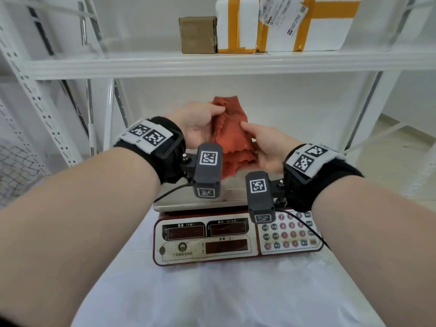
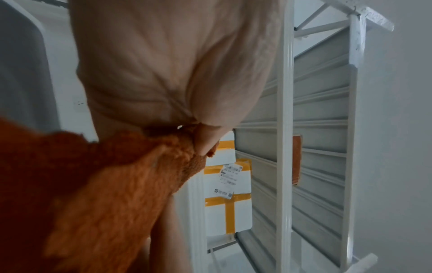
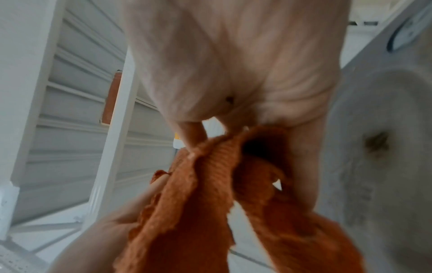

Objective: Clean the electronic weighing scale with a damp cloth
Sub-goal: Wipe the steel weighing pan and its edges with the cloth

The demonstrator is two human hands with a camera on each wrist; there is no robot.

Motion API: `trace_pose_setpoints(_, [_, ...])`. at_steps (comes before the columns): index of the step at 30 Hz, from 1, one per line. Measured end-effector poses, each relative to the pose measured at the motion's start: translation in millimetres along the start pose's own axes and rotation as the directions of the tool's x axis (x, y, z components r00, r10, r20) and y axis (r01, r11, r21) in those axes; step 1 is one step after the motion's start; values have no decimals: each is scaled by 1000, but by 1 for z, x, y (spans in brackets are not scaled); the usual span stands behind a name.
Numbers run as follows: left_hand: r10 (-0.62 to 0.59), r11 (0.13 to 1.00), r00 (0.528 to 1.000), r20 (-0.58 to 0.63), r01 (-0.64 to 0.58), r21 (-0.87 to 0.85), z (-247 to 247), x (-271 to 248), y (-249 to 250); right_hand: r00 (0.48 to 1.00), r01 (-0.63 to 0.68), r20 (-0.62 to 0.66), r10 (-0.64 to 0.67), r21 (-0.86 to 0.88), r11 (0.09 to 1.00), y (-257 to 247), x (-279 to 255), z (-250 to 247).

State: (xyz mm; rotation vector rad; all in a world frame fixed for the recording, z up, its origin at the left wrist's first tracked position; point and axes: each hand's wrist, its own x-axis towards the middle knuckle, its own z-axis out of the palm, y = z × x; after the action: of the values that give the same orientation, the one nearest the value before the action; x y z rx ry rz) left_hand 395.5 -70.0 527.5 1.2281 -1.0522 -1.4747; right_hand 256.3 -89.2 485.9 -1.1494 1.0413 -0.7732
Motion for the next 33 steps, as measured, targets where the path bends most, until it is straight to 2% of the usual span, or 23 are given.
trace_pose_setpoints(1, [-32, 999, 1000, 2, 31, 15, 8, 4, -8, 996, -7, -85, -2, -113, 994, 5, 1, -9])
trace_pose_setpoints(3, [-88, 996, 996, -14, 88, 34, 19, 12, -27, 979, -66, -203, -12, -373, 925, 15, 3, -25])
trace_pose_setpoints(5, [-150, 985, 988, -35, 152, 77, 28, 20, -45, 954, -160, -300, -33, -595, 788, 22, 4, -40])
trace_pose_setpoints(7, [-184, 975, 982, -41, 188, 117, 34, 26, -55, 931, -257, -360, -56, -759, 598, 22, -1, -49])
trace_pose_setpoints(8, [-190, 972, 980, -55, 196, 128, 35, 29, -57, 923, -283, -377, -73, -796, 536, 22, -2, -51])
trace_pose_setpoints(9, [-191, 970, 979, -72, 200, 140, 35, 31, -58, 919, -290, -385, -87, -807, 515, 20, -2, -53])
trace_pose_setpoints(12, [-217, 952, 970, -113, 236, 196, 20, 34, -58, 918, -245, -380, -111, -766, 595, 20, 4, -54])
trace_pose_setpoints(14, [-246, 904, 961, -127, 274, 329, 6, 36, -61, 924, -237, -372, -86, -737, 633, 24, 8, -54])
trace_pose_setpoints(17, [-225, 834, 965, -133, 262, 486, -6, 35, -69, 932, -232, -359, -44, -685, 690, 34, 9, -53])
trace_pose_setpoints(18, [-212, 820, 968, -135, 252, 513, -7, 37, -71, 936, -247, -351, -28, -710, 660, 37, 11, -52])
trace_pose_setpoints(21, [-170, 745, 979, -114, 203, 636, -4, 39, -76, 948, -301, -318, 19, -878, 373, 39, 11, -48])
trace_pose_setpoints(22, [-146, 724, 982, -119, 188, 663, -3, 39, -77, 946, -311, -321, 30, -882, 354, 37, 7, -44])
trace_pose_setpoints(25, [-65, 647, 989, -136, 146, 748, 1, 41, -80, 950, -295, -310, 42, -843, 450, 34, 6, -39])
trace_pose_setpoints(27, [59, 506, 984, -169, 116, 855, 3, 41, -79, 960, -252, -279, 32, -805, 538, 35, 9, -37])
trace_pose_setpoints(28, [116, 442, 978, -174, 106, 891, 4, 40, -78, 966, -221, -253, 49, -719, 658, 36, 10, -35])
trace_pose_setpoints(29, [142, 420, 976, -164, 90, 903, 5, 39, -77, 971, -185, -232, 61, -564, 805, 35, 10, -32])
trace_pose_setpoints(30, [123, 452, 982, -143, 73, 889, 7, 40, -77, 972, -150, -225, 65, -383, 911, 33, 9, -30])
trace_pose_setpoints(31, [77, 546, 990, -118, 57, 836, 8, 40, -77, 973, -118, -220, 72, -205, 972, 31, 9, -28])
trace_pose_setpoints(33, [-53, 786, 994, -96, 101, 610, 11, 38, -78, 980, -58, -186, 65, 43, 997, 27, 7, -24])
